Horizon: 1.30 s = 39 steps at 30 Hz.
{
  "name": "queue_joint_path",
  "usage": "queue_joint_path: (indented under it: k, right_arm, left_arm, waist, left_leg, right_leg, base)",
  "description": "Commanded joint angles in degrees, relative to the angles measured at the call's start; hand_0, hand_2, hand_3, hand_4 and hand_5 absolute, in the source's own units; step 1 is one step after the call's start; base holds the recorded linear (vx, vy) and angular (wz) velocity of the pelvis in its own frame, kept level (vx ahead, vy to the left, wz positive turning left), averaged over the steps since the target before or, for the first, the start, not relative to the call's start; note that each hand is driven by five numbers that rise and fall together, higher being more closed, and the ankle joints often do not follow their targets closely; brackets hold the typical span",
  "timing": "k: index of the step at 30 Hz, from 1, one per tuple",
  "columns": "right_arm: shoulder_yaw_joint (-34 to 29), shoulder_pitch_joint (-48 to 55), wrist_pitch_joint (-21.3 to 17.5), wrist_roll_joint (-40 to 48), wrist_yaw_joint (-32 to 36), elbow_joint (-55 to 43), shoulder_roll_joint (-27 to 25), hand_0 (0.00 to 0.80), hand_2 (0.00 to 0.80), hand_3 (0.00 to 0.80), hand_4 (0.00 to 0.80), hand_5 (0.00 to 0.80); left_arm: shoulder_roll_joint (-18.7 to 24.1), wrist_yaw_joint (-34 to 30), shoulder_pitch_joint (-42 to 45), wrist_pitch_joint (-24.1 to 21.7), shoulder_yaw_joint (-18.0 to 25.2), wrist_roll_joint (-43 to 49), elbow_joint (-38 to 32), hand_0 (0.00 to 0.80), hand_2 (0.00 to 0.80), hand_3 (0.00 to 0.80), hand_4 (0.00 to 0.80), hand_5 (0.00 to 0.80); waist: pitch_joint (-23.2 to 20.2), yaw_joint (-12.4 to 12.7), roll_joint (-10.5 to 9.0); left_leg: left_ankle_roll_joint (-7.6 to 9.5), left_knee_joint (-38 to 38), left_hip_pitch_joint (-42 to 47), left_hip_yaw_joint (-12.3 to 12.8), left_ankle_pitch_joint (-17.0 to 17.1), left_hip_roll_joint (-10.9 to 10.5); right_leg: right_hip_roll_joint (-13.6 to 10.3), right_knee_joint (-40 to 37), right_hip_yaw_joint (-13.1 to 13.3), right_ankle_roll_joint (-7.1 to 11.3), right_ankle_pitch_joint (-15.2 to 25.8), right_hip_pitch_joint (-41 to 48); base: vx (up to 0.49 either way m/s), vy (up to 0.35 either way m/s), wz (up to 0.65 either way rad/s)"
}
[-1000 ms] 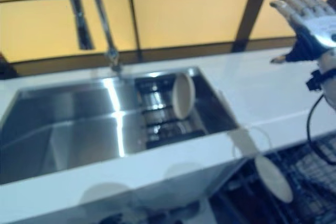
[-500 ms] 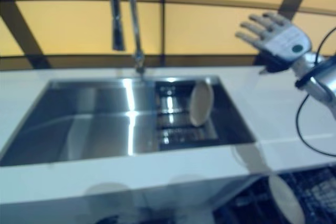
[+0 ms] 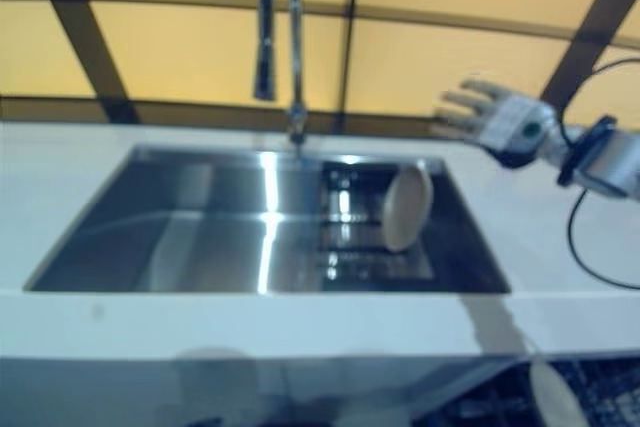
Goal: Take plates into dishwasher
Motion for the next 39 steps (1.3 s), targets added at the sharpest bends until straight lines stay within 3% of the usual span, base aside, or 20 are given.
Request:
queue_joint_path:
  k: [1, 5, 11, 39]
  right_arm:
    - [4.2, -8.7, -0.1, -4.8, -5.2, 4.6, -3.7, 0.000, 0.000, 0.000, 0.000, 0.000]
    - [6.9, -10.5, -1.0, -8.8, -8.3, 5.7, -4.3, 0.000, 0.000, 0.000, 0.000, 0.000]
    - [8.6, -11.0, 0.1, -7.1, -7.8, 6.4, -4.5, 0.000, 0.000, 0.000, 0.000, 0.000]
    - [3.8, -2.8, -1.8, -3.1, -5.5, 10.9, 1.0, 0.000, 0.000, 0.000, 0.000, 0.000]
  left_arm:
    - [3.0, -0.2, -0.8, -0.9, -1.4, -1.1, -0.6, 0.000, 0.000, 0.000, 0.000, 0.000]
    - [3.1, -0.3, -0.5, -0.8, -1.2, -1.6, -1.1, 0.000, 0.000, 0.000, 0.000, 0.000]
    - [3.2, -0.2, 0.1, -1.4, -1.0, -1.9, -0.8, 0.000, 0.000, 0.000, 0.000, 0.000]
    - [2.7, -0.3, 0.3, -2.0, -1.4, -2.3, -0.1, 0.000, 0.000, 0.000, 0.000, 0.000]
  waist:
    - [-0.6, 3.2, -3.32]
    - [-0.4, 3.6, -3.65]
    - [-0.3, 4.1, -3.89]
    - [0.8, 4.8, -2.96]
  left_leg:
    - [0.63, 0.1, 1.4, 0.0, -6.2, -0.3]
    - [0.52, 0.1, 1.2, -0.5, -6.1, -0.3]
    - [0.42, 0.1, 1.0, -1.0, -5.9, -0.3]
    - [0.55, 0.1, 1.9, -1.7, -6.2, -0.1]
  right_leg:
    - [1.8, 0.2, 0.1, 1.05, -6.4, 3.1]
    - [1.8, 0.2, -0.5, 0.87, -6.6, 3.2]
    - [1.9, 0.2, -1.0, 0.83, -6.8, 3.2]
    - [1.8, 0.7, -1.6, 0.54, -7.5, 3.9]
  base:
    - [0.020, -0.011, 0.09]
    - [0.022, -0.010, 0.11]
    - [0.018, -0.008, 0.08]
    - [0.001, -0.002, 0.01]
